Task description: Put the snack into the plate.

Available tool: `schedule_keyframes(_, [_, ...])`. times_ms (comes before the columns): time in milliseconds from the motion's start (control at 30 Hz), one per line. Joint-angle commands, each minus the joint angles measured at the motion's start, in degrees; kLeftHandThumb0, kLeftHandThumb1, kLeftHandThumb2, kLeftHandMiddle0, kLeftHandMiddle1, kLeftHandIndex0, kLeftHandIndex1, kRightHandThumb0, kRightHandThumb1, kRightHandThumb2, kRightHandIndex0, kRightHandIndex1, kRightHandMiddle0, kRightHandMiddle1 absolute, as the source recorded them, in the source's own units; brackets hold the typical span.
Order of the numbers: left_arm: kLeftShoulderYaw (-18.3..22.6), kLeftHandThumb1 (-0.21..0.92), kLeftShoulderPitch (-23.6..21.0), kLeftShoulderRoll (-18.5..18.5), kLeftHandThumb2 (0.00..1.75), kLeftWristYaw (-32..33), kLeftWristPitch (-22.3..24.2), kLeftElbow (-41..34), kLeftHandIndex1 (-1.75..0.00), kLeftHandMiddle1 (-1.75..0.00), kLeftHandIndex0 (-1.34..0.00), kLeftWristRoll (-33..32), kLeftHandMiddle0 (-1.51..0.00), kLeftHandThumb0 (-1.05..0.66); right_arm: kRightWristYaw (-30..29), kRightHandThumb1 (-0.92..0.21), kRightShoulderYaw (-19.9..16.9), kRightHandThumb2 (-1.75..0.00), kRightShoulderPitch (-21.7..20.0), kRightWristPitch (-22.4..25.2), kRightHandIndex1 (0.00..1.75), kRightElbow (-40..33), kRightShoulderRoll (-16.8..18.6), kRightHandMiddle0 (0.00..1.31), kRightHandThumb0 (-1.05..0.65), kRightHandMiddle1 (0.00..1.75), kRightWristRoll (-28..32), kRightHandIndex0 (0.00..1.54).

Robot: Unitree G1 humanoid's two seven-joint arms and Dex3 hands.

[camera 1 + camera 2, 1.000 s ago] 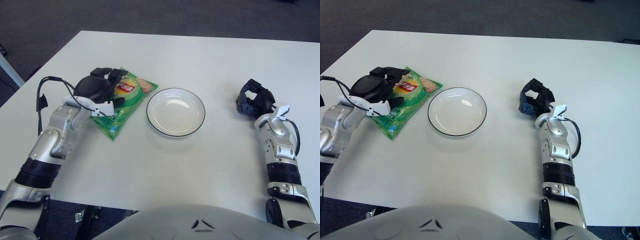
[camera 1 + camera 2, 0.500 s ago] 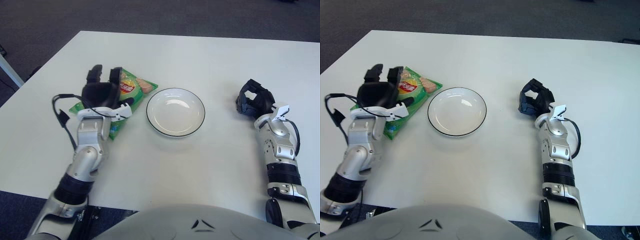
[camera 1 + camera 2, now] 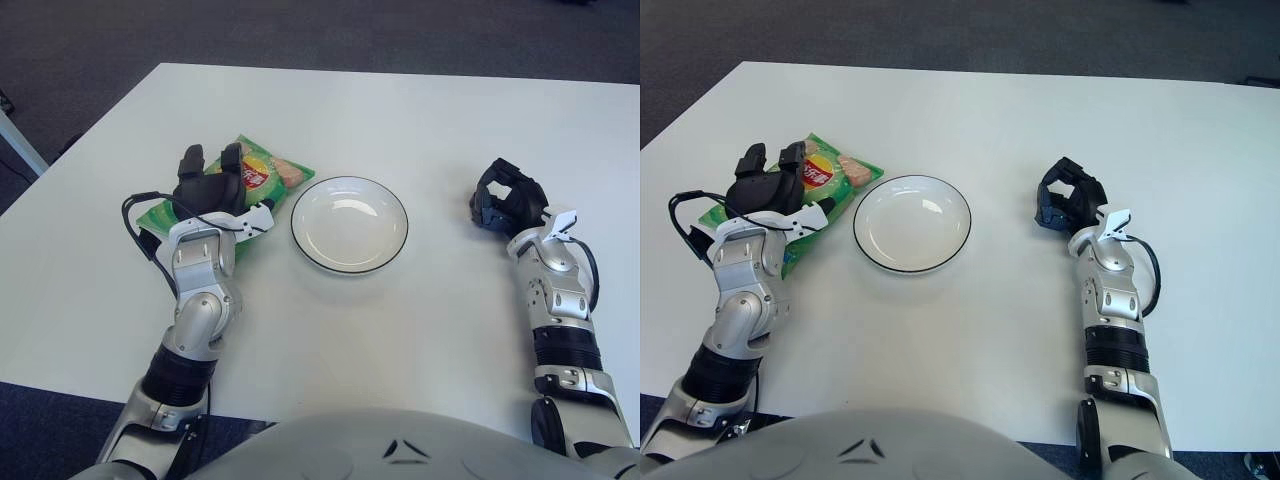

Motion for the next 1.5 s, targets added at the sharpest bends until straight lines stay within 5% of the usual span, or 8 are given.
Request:
schedule_keyframes(0, [-0.18,0.92,-0.27,-1.38,0.96,-1.96,0.73,-0.73,-0.24,0.0,0.0,0.9,0.0,-1.05,0.14,-0.34,1.1,-1.29,4.24,4.05,1.75,3.18,1.77,0.6,-0.47,1.75,-0.57,1.29])
schedule_keyframes(667, [-1.42,0.92,0.86,-7.16,0.97,-4.13,2.76,2.62,-0.12,0.0,0.0,3.64,0.0,-1.05,0.38,-0.33,1.05,-1.3,4.63,5.14,1.75,1.97,1.64,0.6,-0.48,1.75,-0.31,1.3])
schedule_keyframes(1333, [-1.05,0.92,-2.31,-5.92,0.97,12.94,5.63,23.79,0.0,0.0,-0.01,2.97,0.0,-1.05,0.46,-0.34,0.89,-1.29,4.98,5.14,1.75,1.44,1.57,0.6,-0.47,1.75,-0.39,1.29])
schedule_keyframes(1467, [-0.07,0.92,-4.29,-5.63,0.94,18.0,5.95,29.17,-0.11,-0.21,-0.01,0.26,-0.05,-1.05,0.35,-0.34,0.85,-1.29,5.21,5.5,1.75,0.96,1.54,0.6,-0.47,1.75,-0.4,1.29])
